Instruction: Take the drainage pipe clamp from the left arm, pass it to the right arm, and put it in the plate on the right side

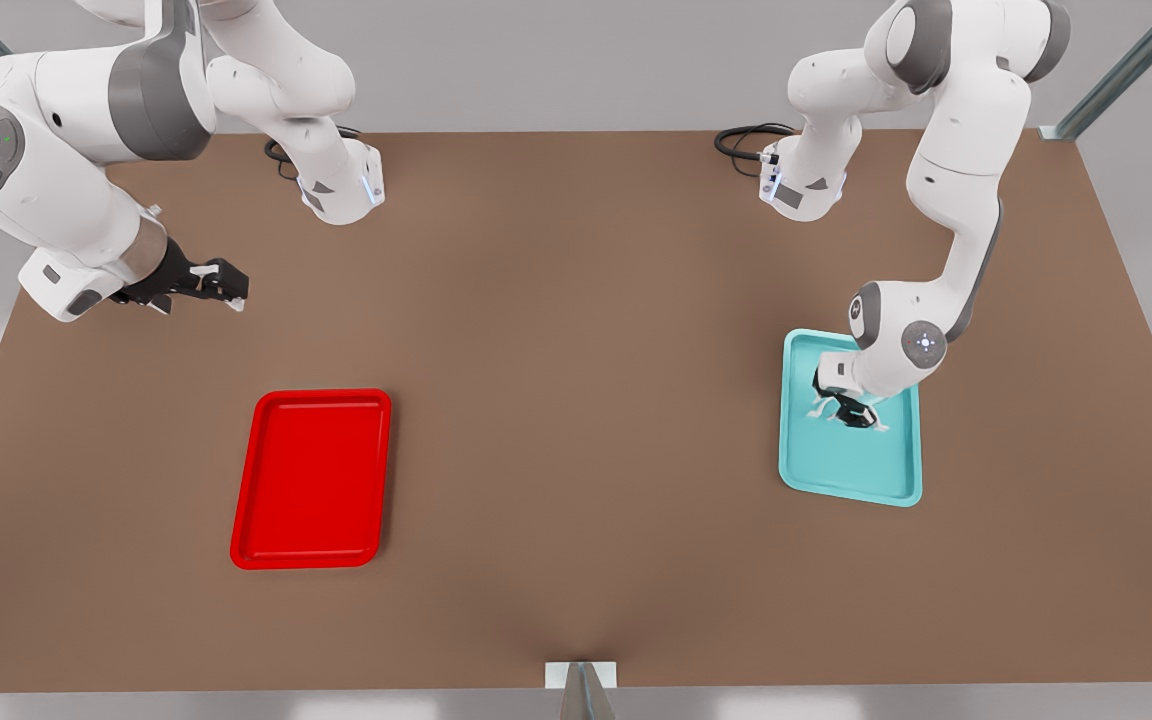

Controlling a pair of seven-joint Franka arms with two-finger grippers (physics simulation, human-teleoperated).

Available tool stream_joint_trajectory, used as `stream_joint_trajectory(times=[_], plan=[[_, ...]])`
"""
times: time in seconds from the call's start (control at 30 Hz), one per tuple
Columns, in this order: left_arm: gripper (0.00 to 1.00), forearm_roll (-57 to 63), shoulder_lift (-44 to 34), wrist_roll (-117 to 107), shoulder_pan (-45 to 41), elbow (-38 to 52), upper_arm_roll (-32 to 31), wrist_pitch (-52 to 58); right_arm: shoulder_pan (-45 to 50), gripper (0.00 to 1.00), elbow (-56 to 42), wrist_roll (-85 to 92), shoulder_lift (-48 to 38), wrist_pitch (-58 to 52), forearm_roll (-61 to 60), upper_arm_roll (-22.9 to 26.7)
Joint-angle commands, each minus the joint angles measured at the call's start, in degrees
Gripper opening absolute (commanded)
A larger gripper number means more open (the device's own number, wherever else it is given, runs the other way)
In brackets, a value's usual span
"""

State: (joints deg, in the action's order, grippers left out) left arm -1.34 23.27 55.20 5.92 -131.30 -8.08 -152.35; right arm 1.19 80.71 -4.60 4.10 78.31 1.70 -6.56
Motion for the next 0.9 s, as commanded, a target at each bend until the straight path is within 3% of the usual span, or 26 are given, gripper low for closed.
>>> stream_joint_trajectory(times=[0.0,0.17,0.33,0.4,0.7,0.87], plan=[[0.51,0.02,0.11,4.65,-0.03,-0.01,-0.01,0.12,-0.05,1.00,-0.02,0.11,-0.06,-0.09,-0.03,-0.03],[0.38,0.02,0.11,4.48,-0.11,-0.01,-0.01,0.03,-0.05,1.00,0.06,0.20,-0.06,-0.09,-0.03,0.06],[0.35,0.02,0.38,4.48,-0.38,-0.01,-0.01,0.12,-0.05,1.00,0.06,0.99,-0.06,-0.09,-0.03,0.14],[0.21,-0.07,0.29,4.39,-0.38,-0.01,-0.01,0.12,-0.05,1.00,0.06,0.99,-0.06,-0.09,-0.12,0.14],[0.21,-0.07,-1.64,2.02,-0.55,0.17,-0.10,0.38,-0.14,1.00,0.06,1.08,0.03,-0.09,-0.12,0.32],[0.21,0.02,-7.36,-19.51,-4.33,3.25,-1.68,11.28,-0.14,1.00,0.06,1.17,0.03,-0.09,-0.12,0.41]])
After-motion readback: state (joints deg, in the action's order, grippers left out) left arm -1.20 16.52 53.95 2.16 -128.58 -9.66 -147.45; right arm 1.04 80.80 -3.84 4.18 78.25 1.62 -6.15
